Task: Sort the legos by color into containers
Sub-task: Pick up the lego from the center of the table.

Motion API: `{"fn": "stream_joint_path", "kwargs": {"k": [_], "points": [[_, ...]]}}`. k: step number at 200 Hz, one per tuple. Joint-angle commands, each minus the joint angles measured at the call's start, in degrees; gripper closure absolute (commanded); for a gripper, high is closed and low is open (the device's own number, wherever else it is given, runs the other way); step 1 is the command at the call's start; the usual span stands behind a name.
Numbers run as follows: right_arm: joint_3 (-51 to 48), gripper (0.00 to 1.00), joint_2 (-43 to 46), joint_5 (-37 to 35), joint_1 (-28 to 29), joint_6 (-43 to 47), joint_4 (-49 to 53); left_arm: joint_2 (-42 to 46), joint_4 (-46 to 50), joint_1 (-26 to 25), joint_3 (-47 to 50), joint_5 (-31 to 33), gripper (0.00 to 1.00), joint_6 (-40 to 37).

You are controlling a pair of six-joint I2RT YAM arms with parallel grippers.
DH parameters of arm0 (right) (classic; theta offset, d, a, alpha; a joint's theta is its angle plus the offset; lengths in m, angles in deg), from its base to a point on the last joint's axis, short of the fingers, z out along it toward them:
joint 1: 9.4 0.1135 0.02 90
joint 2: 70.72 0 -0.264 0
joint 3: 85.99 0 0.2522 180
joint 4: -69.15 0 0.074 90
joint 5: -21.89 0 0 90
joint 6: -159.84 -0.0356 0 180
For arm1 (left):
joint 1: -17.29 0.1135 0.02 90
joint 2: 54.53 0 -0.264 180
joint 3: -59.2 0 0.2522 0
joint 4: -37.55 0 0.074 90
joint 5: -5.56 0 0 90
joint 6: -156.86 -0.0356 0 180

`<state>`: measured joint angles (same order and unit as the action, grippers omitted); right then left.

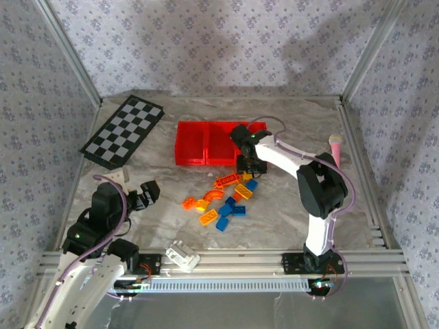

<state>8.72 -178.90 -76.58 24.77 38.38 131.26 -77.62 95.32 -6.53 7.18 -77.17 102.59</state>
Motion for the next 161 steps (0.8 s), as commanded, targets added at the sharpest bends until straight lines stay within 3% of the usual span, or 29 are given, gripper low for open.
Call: {"fn": "stream_joint_path", "kwargs": {"k": [1,85,161], "points": [[2.13,0.41,-1.57,-1.80,0.37,0.95,1.80,-0.11,0.29,-0.36,0.29,0.19,0.00,0.88],[2.59,0.42,-3.75,-1.34,0.28,1.87,0.58,0.06,0.75,-0.52,0.29,0.74,0.00,1.58],[2.60,0.51,-6.07,-1.63,0.19,2.45,0.42,0.22,1.03,-1.15,0.56,1.44,0.00,2.24]]}}
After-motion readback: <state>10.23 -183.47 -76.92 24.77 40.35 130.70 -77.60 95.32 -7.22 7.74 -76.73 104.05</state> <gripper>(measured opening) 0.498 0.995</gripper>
